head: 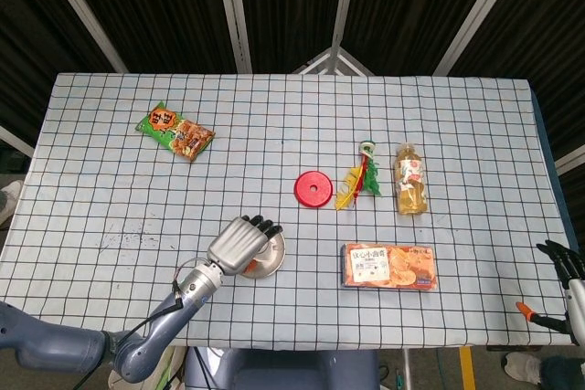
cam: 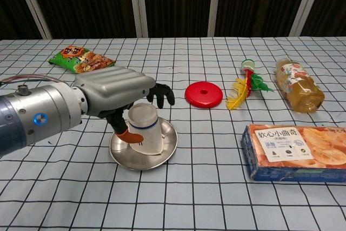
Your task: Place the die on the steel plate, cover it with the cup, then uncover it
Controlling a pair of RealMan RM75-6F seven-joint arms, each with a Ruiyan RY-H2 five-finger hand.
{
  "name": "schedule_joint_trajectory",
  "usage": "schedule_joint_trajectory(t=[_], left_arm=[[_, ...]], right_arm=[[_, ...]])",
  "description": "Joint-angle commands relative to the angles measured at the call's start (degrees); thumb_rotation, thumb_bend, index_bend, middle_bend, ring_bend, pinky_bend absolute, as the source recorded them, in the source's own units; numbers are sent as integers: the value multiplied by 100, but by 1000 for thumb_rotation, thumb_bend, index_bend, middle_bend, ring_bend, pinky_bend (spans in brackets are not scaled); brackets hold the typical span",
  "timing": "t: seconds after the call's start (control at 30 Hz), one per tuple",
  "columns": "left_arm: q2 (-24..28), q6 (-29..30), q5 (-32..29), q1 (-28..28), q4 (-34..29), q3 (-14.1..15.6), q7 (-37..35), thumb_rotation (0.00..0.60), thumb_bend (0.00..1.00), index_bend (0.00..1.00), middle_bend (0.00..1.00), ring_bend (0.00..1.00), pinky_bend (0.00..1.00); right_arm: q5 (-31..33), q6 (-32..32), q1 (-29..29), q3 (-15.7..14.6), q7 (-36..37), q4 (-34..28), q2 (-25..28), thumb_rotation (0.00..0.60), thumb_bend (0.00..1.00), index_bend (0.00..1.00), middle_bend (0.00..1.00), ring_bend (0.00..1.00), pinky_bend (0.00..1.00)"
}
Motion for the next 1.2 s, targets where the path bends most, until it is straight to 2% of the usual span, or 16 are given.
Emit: schedule_joint_trajectory(t=[0.03,0.53,0.9,1.2], left_arm=[[-8,34,35,20,29,5,20,600,361,277,366,302,476],[26,16,25,114,139,5,-23,600,371,299,368,320,498],[41,154,357,160,61,-74,-129,600,423,486,423,362,540],[27,92,151,157,-28,-68,111,600,426,516,466,394,553]], right_arm=[[0,4,-1,1,3,-2,1,600,56,184,141,131,0],[43,-34,6,5,-78,-33,-12,600,56,184,141,131,0],[39,-56,12,-3,-91,-56,-10,600,56,185,140,131,0],[37,-57,7,-8,-76,-98,25,600,56,185,141,131,0]])
